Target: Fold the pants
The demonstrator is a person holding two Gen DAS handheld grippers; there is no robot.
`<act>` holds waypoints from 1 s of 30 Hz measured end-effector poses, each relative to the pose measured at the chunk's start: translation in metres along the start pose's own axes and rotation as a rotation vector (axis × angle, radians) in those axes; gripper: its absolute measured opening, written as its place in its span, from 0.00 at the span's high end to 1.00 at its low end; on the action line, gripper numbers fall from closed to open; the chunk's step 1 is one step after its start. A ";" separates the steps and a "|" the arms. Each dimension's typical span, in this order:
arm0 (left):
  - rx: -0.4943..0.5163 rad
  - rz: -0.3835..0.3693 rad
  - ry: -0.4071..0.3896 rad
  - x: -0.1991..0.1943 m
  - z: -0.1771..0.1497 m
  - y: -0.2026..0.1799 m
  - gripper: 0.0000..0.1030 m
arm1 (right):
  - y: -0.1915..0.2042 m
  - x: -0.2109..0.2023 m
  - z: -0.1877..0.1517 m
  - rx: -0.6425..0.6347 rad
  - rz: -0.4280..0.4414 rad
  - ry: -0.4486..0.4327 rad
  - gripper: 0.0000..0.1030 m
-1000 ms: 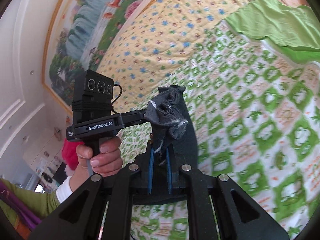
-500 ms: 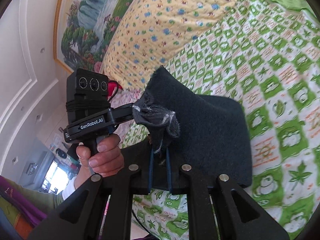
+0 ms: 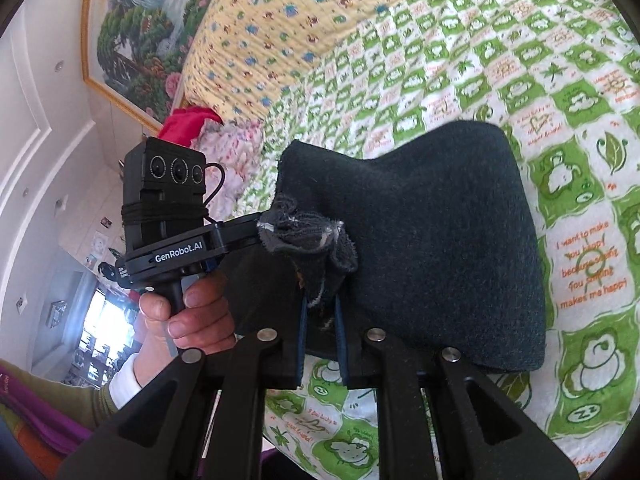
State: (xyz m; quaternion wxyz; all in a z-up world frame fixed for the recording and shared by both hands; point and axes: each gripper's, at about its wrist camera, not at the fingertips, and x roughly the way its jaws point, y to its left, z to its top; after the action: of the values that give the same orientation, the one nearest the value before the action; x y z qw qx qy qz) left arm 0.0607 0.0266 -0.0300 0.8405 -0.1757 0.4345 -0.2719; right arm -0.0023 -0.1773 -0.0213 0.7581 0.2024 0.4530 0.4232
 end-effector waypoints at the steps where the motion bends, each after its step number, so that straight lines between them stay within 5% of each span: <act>1: -0.013 0.003 0.002 0.001 -0.003 0.004 0.90 | 0.000 0.003 0.000 -0.002 -0.013 0.017 0.85; 6: -0.090 0.012 -0.016 -0.006 -0.015 0.023 0.86 | 0.000 0.012 -0.001 -0.009 -0.051 0.056 0.83; 11: -0.157 0.021 -0.072 -0.028 -0.024 0.034 0.78 | 0.010 0.017 -0.002 -0.033 -0.032 0.073 0.56; 30: -0.337 0.115 -0.244 -0.110 -0.089 0.056 0.63 | 0.053 0.039 0.002 -0.146 -0.008 0.122 0.56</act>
State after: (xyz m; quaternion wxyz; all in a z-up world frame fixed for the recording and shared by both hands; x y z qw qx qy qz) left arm -0.0484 0.1326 -0.0393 0.8597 -0.3203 0.3783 -0.1235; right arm -0.0161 -0.1154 -0.0035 0.7435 0.1188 0.4672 0.4635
